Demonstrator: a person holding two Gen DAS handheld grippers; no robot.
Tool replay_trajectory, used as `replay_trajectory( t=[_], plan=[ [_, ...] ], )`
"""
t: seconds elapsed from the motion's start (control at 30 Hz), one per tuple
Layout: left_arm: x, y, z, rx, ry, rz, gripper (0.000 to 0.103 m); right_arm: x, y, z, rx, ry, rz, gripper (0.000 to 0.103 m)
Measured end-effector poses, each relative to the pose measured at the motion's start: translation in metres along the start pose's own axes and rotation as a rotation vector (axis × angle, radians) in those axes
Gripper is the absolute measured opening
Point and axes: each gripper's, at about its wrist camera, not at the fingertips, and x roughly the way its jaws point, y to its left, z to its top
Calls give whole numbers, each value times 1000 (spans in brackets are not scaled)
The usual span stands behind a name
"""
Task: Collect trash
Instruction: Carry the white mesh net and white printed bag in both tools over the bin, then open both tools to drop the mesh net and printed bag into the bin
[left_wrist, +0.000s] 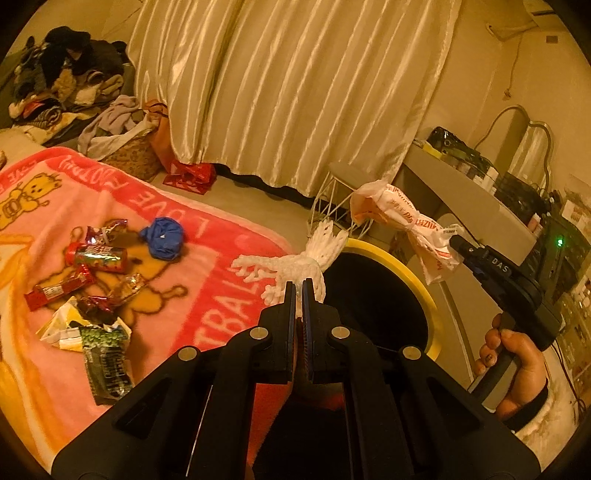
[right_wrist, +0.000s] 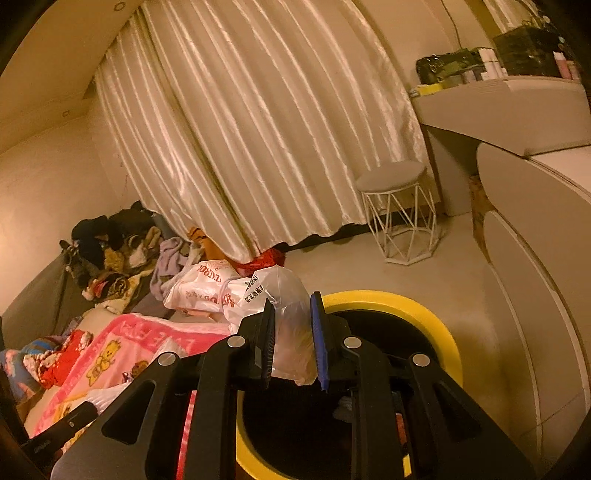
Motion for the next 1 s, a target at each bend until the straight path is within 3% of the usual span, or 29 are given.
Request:
replay_trajectory(
  t=[0.67,1.0],
  plan=[
    [34,-42,-5,95,46,-56,0,16,-29,-12,37,53,-115,17],
    [42,-72,17,141,1,-109,0,14,-39,-12,68,46,-127,17]
  ],
)
